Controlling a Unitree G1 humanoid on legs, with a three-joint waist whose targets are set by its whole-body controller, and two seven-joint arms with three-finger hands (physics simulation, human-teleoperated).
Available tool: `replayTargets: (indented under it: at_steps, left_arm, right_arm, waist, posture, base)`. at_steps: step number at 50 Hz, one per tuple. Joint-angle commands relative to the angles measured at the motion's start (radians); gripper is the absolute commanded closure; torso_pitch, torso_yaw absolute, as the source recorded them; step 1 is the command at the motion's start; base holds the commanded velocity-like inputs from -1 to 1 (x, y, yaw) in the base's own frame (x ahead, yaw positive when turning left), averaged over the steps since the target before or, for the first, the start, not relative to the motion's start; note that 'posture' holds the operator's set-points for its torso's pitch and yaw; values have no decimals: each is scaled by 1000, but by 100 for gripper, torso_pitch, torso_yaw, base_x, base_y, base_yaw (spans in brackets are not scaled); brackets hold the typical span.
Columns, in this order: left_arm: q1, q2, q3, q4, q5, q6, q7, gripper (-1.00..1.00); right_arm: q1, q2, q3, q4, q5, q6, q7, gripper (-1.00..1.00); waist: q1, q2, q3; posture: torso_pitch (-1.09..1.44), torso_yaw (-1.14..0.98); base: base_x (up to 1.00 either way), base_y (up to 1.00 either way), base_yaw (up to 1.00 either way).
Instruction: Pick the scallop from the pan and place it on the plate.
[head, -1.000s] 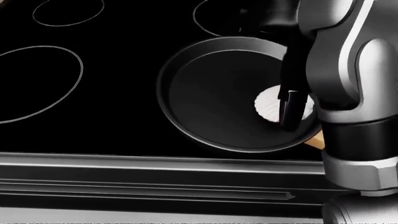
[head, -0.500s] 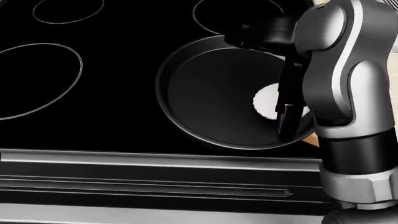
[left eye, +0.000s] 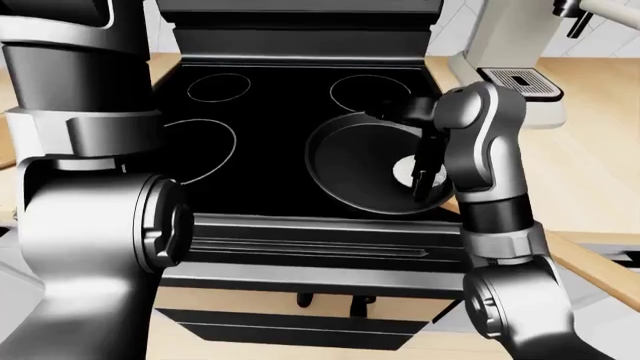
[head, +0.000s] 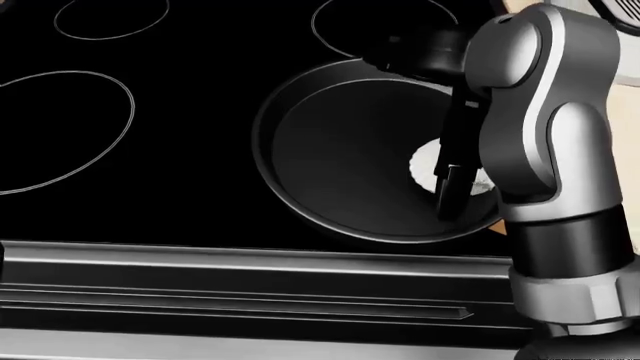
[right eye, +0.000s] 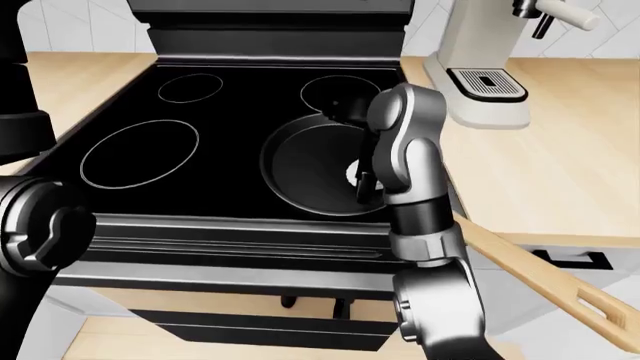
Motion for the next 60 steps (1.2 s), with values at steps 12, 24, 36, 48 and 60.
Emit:
replayTargets:
  at_steps: [12, 24, 36, 48, 60]
  left_arm:
    - [-35, 11, 5, -34, 4, -27, 2, -100]
    - [-28, 3, 3, -49, 5, -21, 3, -100]
    - [-24, -3, 1, -61, 6, -16, 4, -100]
    - [-27, -4, 2, -66, 5, -11, 5, -100]
    - [-30, -2, 0, -76, 7, -3, 2, -100]
  right_arm:
    - [6, -7, -10, -36, -5, -8, -46, -100]
    - [29, -27, -20, -40, -12, -9, -39, -100]
    - [50, -27, -19, -52, -16, -3, -30, -100]
    - [54, -19, -13, -54, -23, -1, -26, -54]
    - [52, -14, -13, -50, -26, -4, -27, 7]
  waist:
    - [1, -1, -34]
    - [2, -4, -35]
    - [5, -7, -36]
    - [2, -8, -36]
    - [6, -7, -37]
  posture:
    - [0, 0]
    - [0, 0]
    - [0, 0]
    - [0, 0]
    - [0, 0]
  base:
    - [0, 0, 0]
    - [0, 0, 0]
    - [0, 0, 0]
    - [0, 0, 0]
    - [0, 0, 0]
